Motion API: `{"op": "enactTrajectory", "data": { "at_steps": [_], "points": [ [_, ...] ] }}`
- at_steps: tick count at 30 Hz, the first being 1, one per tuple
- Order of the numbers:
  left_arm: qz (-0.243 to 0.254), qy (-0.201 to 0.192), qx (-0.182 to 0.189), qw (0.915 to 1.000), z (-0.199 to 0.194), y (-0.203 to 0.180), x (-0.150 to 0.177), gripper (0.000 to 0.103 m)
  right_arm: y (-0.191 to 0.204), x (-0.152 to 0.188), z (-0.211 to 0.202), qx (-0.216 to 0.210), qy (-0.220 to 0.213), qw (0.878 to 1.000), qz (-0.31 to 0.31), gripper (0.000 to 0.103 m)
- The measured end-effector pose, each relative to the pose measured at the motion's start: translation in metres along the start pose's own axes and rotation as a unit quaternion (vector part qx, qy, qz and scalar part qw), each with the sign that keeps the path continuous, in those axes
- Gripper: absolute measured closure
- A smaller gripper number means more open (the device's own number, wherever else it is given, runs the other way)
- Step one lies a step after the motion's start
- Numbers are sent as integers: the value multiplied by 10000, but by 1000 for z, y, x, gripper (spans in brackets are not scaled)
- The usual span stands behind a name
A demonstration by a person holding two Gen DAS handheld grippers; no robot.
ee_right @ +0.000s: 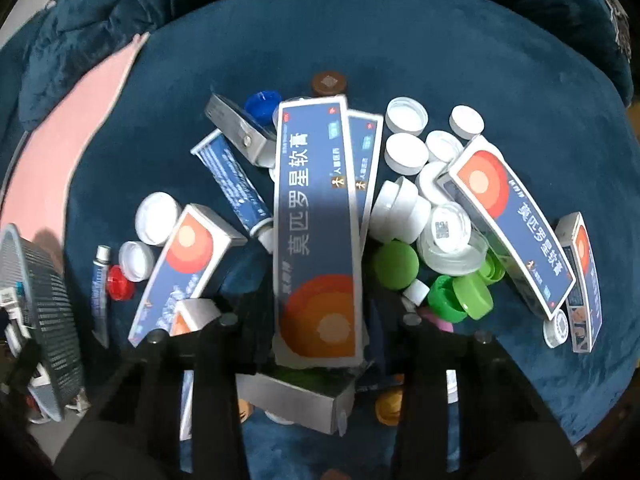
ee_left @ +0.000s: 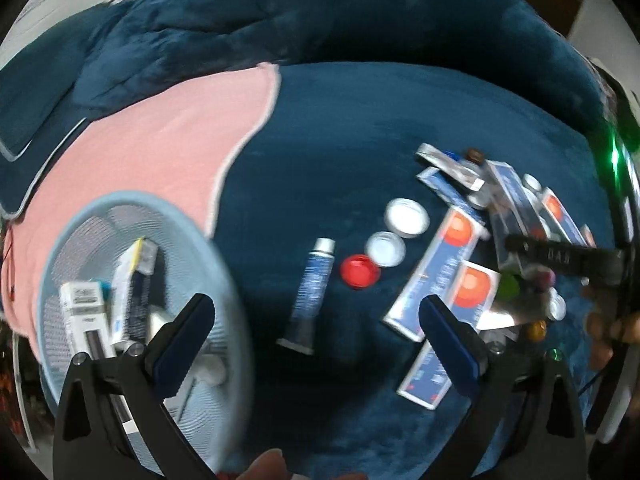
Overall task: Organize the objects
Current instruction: 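Return both grippers to the pile and grasp a silver box with the left gripper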
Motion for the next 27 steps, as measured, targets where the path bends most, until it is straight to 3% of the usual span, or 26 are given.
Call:
{"op": "enactTrajectory", "data": {
  "at_steps": [4, 8, 13, 17, 19, 23, 25, 26, 27],
  "points": [
    [624, 3, 382, 9973, 0, -38, 9, 1, -11, 4, -30, -270, -293, 9991, 145, 63],
    [1484, -9, 788, 9858, 2, -84, 22, 1, -35, 11, -49, -413, -345, 9975, 461, 64],
    [2726, -54, 1290, 9534, 7, -141, 41, 1, -56, 18, -60, -533, -265, 9958, 695, 65],
    [3429, 77, 1250, 9310, 29, -169, 56, 3, -64, 24, -56, -515, -141, 9958, 745, 64],
    [3646, 174, 1252, 9225, 39, -177, 63, 6, -65, 25, -54, -728, -114, 9933, 892, 64],
    [3968, 176, 1143, 9106, 55, -185, 70, 17, -67, 21, -59, -654, -234, 9938, 866, 64],
    [4057, 251, 1101, 9070, 65, -186, 72, 28, -70, 21, -58, -649, -226, 9936, 902, 64],
    [4049, 345, 1133, 9066, 68, -185, 72, 39, -71, 20, -58, -660, -203, 9934, 913, 64],
    [3944, 403, 1179, 9104, 69, -183, 71, 41, -71, 20, -56, -668, -175, 9932, 932, 64]
  ]
}}
Point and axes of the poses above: each gripper's, at about its wrist camera, not at the fingertips, and z roughly the way its jaws point, y to its left, x to its underside, the point moved 5 cm from there along z, roughly the way its jaws point, and after that the axes turned 9 degrees about -z, right-handed, at the moved point
